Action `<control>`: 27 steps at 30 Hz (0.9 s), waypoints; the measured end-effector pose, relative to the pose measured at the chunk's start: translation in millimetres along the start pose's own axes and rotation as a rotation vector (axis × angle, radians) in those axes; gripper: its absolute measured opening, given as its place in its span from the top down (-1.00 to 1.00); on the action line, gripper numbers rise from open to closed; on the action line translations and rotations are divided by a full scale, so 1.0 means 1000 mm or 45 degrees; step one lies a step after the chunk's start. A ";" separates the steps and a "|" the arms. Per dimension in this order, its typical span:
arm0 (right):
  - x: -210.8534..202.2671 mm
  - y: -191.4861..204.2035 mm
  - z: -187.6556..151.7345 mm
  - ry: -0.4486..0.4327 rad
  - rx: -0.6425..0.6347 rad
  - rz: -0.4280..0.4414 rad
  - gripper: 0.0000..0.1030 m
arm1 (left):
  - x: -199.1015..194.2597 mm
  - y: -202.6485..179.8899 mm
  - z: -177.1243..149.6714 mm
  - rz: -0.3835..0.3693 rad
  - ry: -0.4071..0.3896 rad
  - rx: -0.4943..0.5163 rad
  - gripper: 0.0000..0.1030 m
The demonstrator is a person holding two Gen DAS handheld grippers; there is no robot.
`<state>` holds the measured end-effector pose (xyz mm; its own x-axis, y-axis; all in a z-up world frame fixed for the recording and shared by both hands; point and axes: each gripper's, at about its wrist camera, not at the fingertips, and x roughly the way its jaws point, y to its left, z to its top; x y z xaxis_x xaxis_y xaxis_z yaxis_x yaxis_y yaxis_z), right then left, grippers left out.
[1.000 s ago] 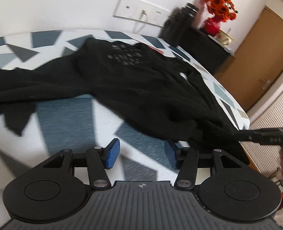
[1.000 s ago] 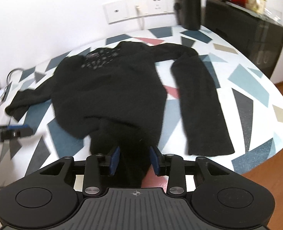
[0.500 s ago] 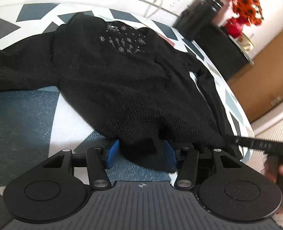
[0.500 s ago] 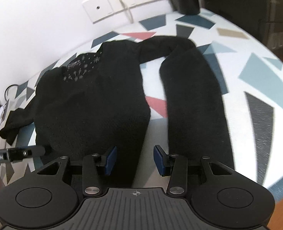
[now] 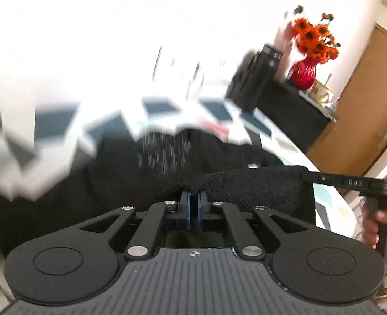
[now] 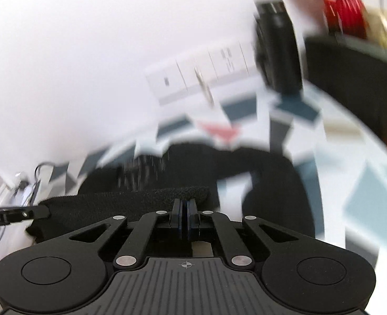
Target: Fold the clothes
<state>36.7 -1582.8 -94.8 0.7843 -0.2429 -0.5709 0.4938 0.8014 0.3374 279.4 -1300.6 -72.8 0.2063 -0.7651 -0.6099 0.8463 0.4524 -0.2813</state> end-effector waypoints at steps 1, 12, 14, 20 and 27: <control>0.009 0.003 0.008 -0.024 -0.030 -0.030 0.92 | 0.010 -0.001 0.007 0.018 -0.003 0.025 0.88; 0.022 -0.013 -0.030 0.193 -0.025 -0.063 0.23 | 0.047 0.043 -0.037 -0.006 0.222 -0.116 -0.20; 0.021 -0.019 -0.046 0.257 0.009 -0.060 0.22 | 0.047 0.043 -0.052 -0.058 0.266 -0.139 -0.20; 0.028 -0.018 -0.072 0.338 0.064 -0.059 0.49 | 0.070 0.011 -0.074 -0.120 0.317 -0.093 -0.03; -0.001 0.009 -0.055 0.254 0.053 0.061 0.90 | 0.029 0.015 -0.061 -0.228 0.249 -0.197 0.90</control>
<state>19.5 -1545.7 -132.3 0.7194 -0.0885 -0.6890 0.4761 0.7851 0.3962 268.5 -1288.0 -139.4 -0.0504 -0.7430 -0.6674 0.7727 0.3944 -0.4974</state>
